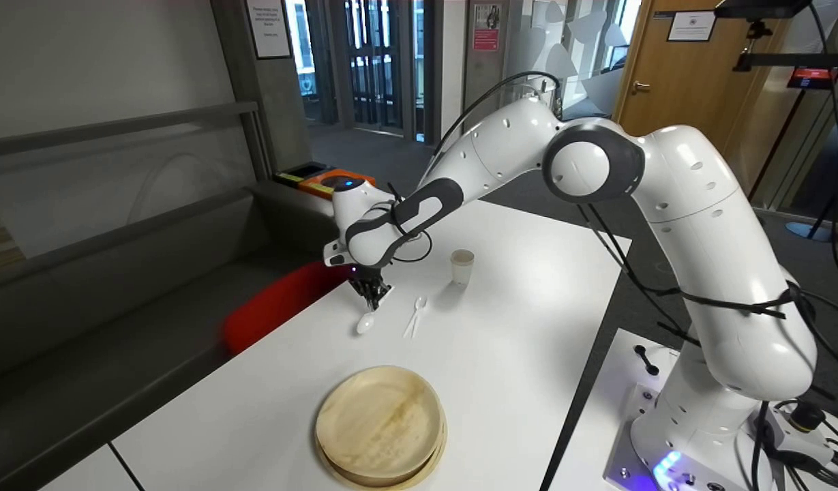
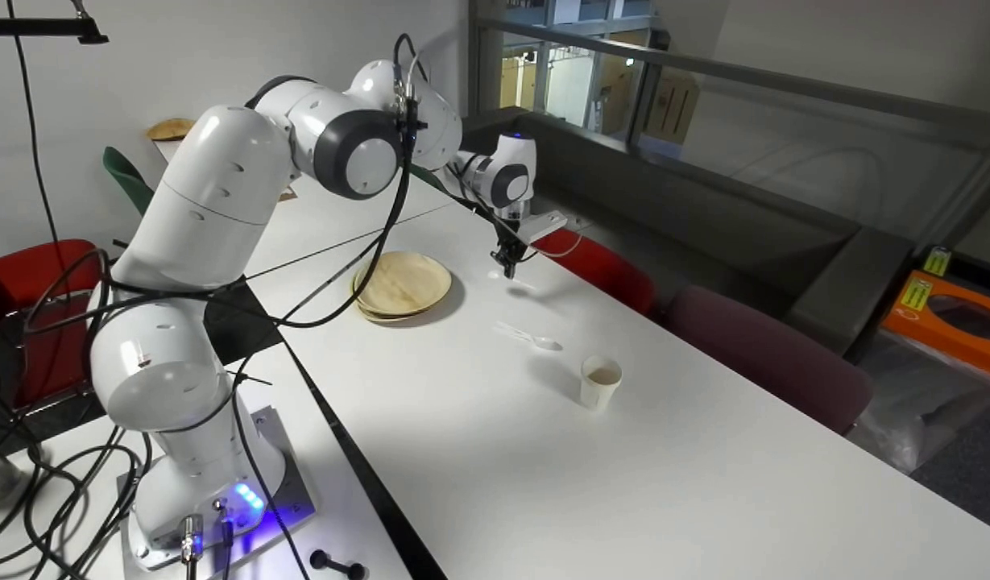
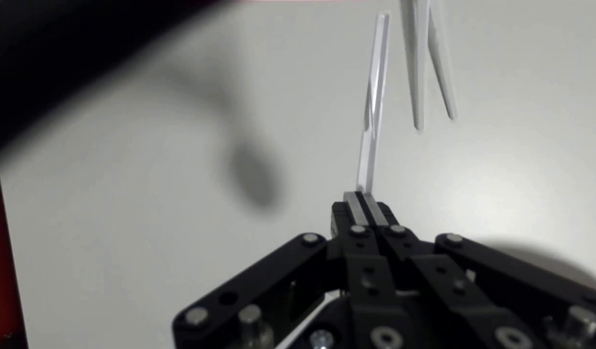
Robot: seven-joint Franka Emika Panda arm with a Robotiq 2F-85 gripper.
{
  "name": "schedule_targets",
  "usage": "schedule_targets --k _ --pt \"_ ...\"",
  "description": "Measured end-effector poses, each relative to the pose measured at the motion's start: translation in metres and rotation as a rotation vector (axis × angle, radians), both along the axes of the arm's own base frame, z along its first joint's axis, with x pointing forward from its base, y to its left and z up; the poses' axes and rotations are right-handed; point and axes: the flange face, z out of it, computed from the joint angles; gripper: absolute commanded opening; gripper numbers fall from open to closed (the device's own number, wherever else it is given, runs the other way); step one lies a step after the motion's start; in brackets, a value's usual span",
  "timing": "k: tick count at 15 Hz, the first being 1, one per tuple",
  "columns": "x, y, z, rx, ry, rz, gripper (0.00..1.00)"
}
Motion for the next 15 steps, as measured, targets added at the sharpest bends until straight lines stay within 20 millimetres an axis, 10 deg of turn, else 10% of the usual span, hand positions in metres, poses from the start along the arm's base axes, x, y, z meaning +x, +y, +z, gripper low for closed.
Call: schedule_targets --k 15 --pt "0.000 -0.009 -0.047 0.063 0.099 0.127 0.00"
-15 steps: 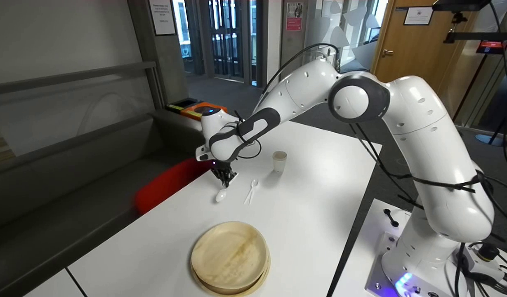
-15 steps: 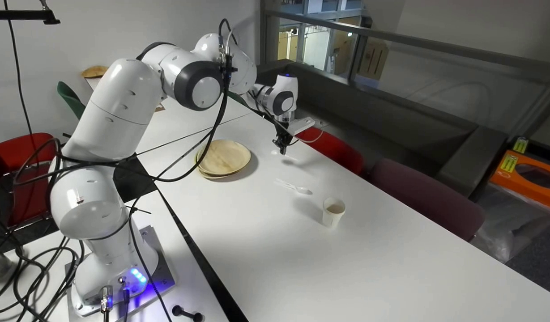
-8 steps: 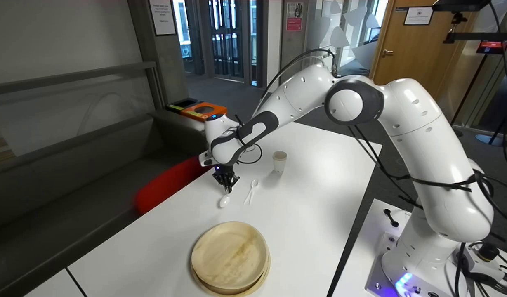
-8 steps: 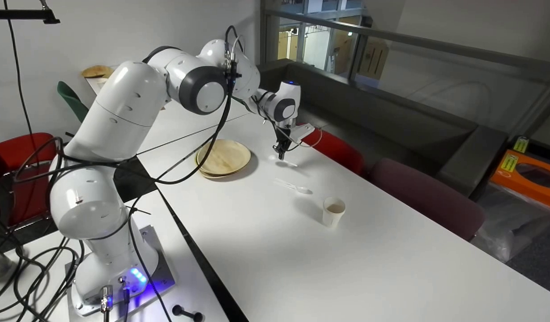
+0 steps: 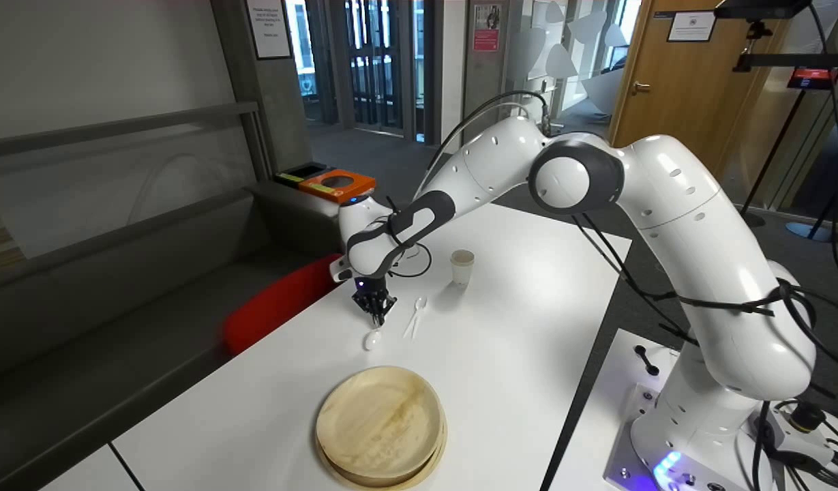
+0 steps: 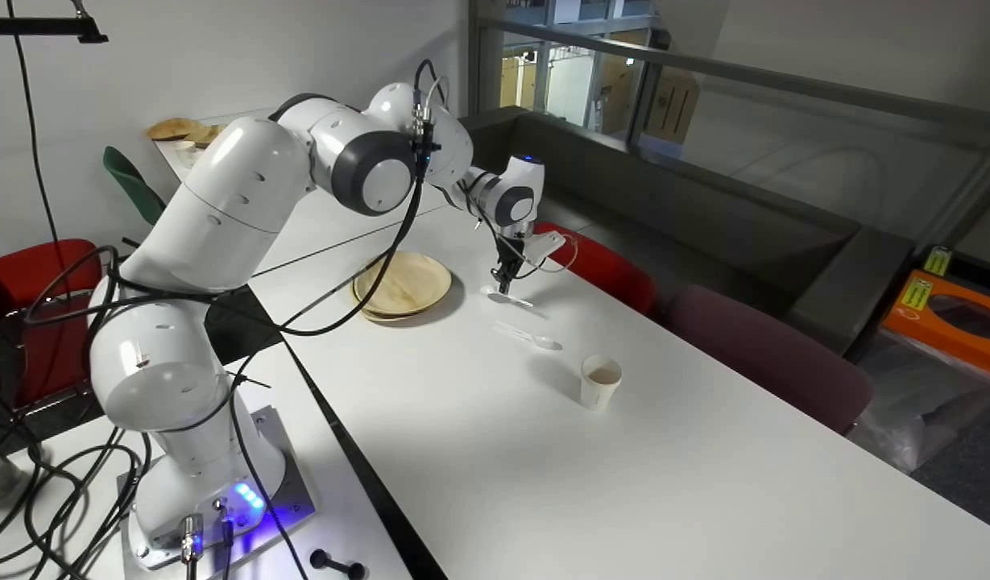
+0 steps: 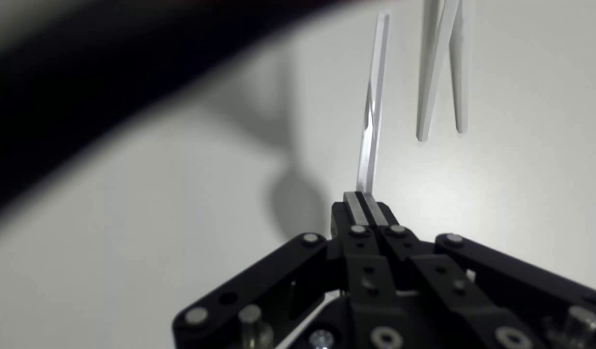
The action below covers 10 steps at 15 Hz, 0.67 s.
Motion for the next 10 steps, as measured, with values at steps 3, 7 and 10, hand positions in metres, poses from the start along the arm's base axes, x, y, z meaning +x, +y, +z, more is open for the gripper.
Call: schedule_targets --k 3,7,10 --pt "0.0020 -0.0015 -0.0021 -0.002 0.012 -0.004 0.27" --pt "0.0046 -0.0027 -0.0043 0.003 0.029 -0.014 0.53" --pt "0.0056 -0.0038 -0.0031 0.006 0.031 -0.019 0.78"
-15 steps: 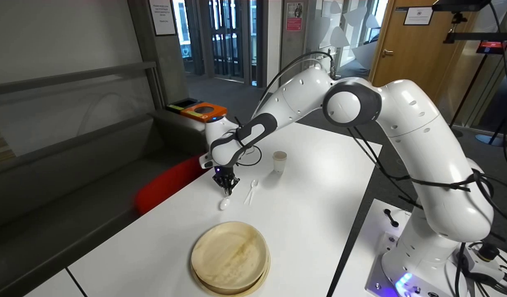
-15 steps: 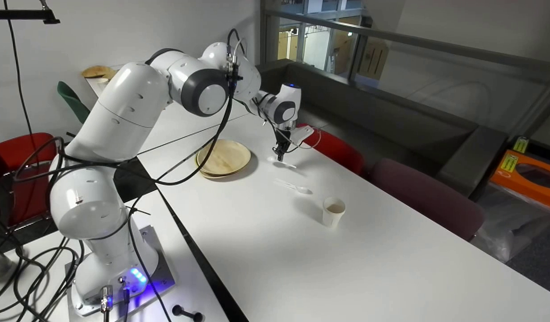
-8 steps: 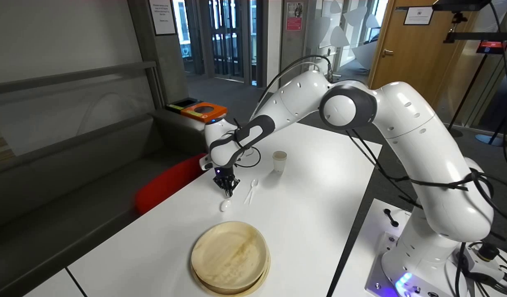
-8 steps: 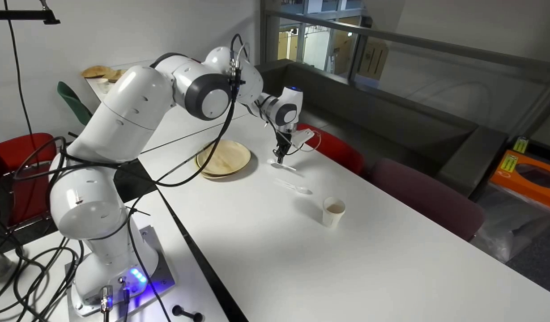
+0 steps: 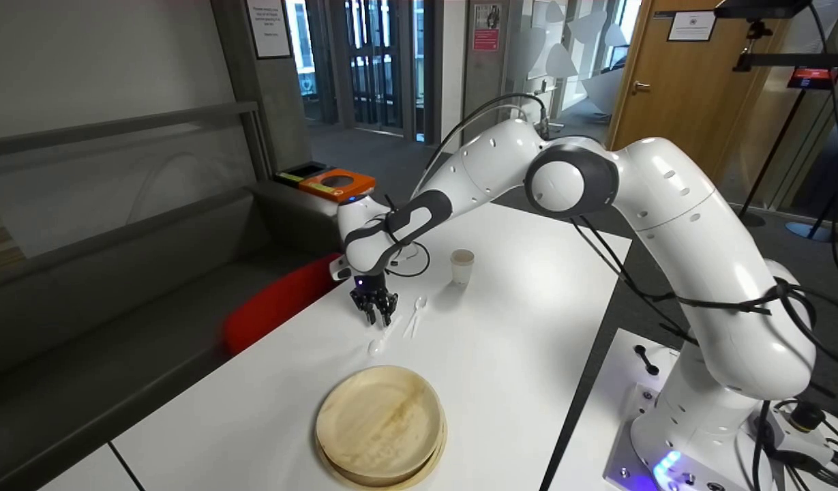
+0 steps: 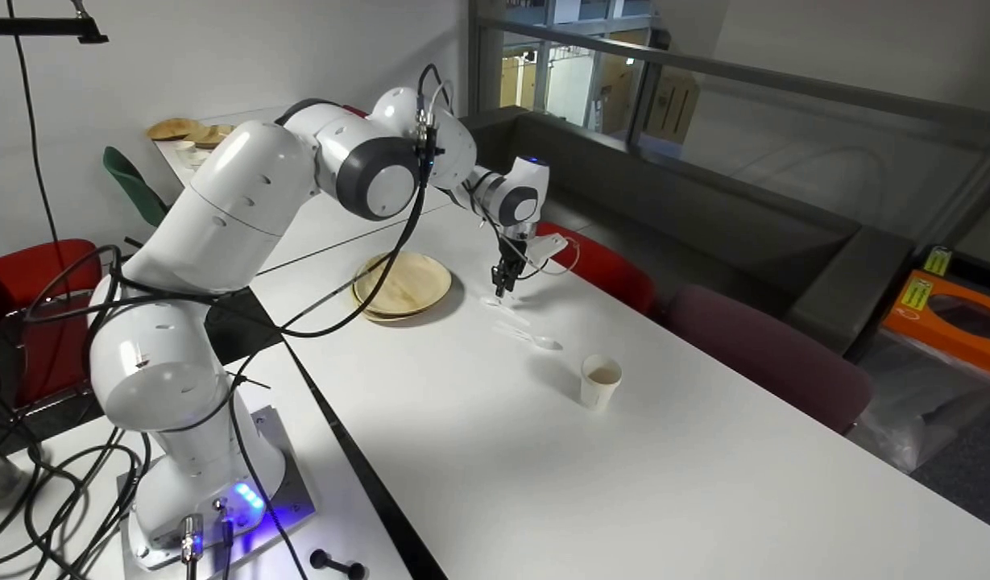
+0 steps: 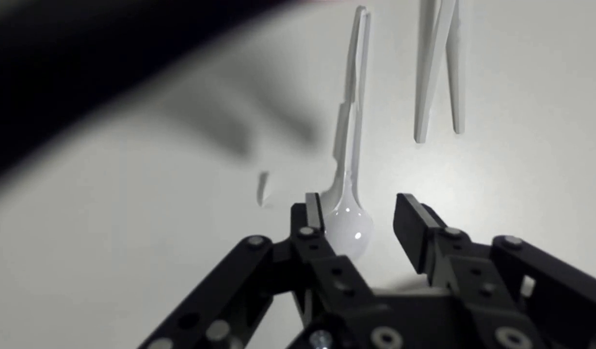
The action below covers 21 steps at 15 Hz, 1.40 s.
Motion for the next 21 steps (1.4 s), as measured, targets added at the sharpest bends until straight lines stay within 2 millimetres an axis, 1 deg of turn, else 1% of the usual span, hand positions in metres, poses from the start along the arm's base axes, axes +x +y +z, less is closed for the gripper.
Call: schedule_targets --k 2,3,4,9,11,17,21 --pt "0.001 0.000 0.001 0.001 -0.001 -0.001 0.93" --pt "0.000 0.001 0.001 0.002 -0.001 0.000 0.99" --pt "0.000 0.003 0.001 0.003 -0.001 0.003 1.00" --pt "-0.004 0.026 0.003 0.020 -0.001 0.035 1.00" --pt "-0.006 0.031 0.002 0.020 0.004 0.044 1.00" --pt "-0.015 0.025 -0.008 0.005 0.071 0.065 1.00" --pt "-0.020 0.026 -0.013 0.002 0.093 0.080 1.00"
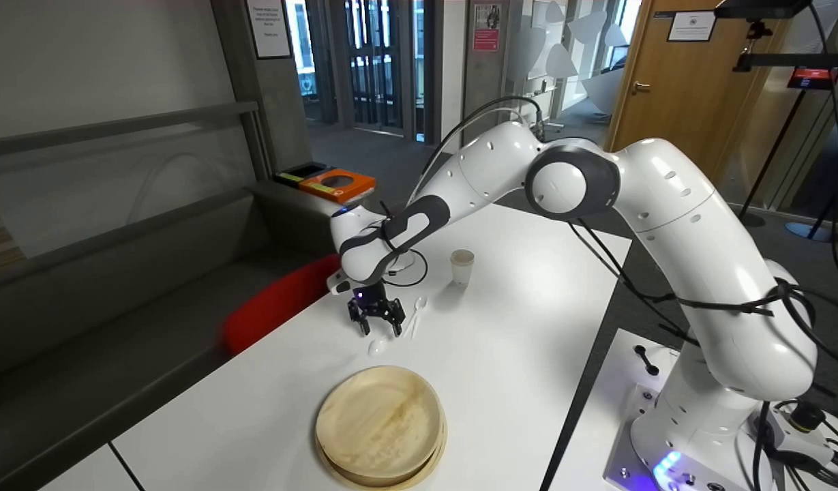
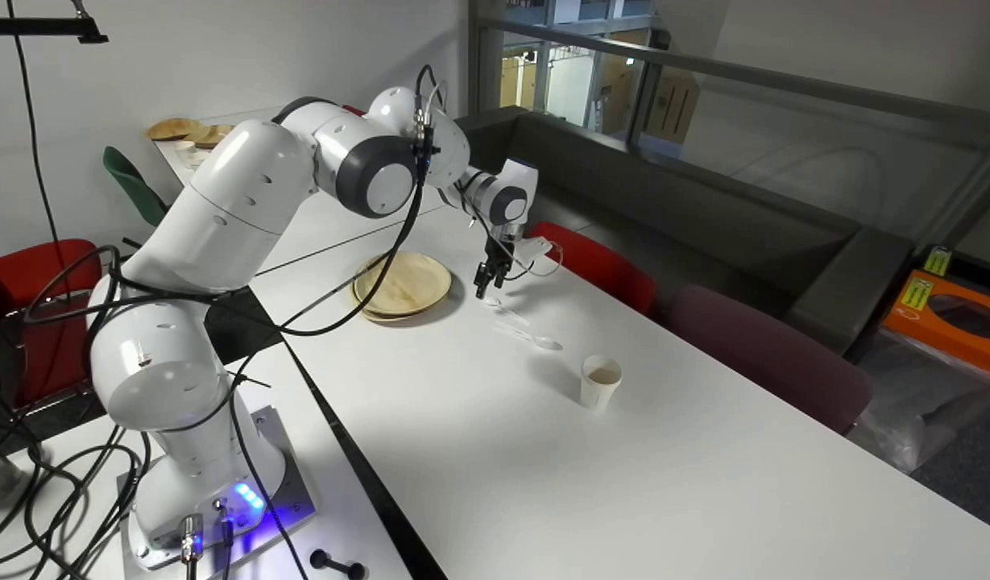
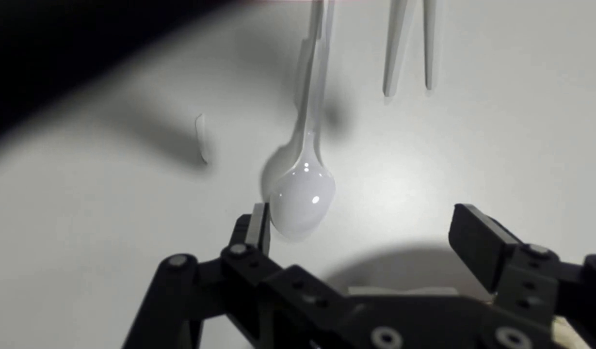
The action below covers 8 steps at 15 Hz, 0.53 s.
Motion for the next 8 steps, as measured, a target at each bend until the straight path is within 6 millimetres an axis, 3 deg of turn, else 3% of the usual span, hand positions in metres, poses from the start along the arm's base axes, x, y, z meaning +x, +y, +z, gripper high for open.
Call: schedule_targets --k 8 --pt "-0.006 0.000 -0.021 -0.001 0.033 0.003 1.00"
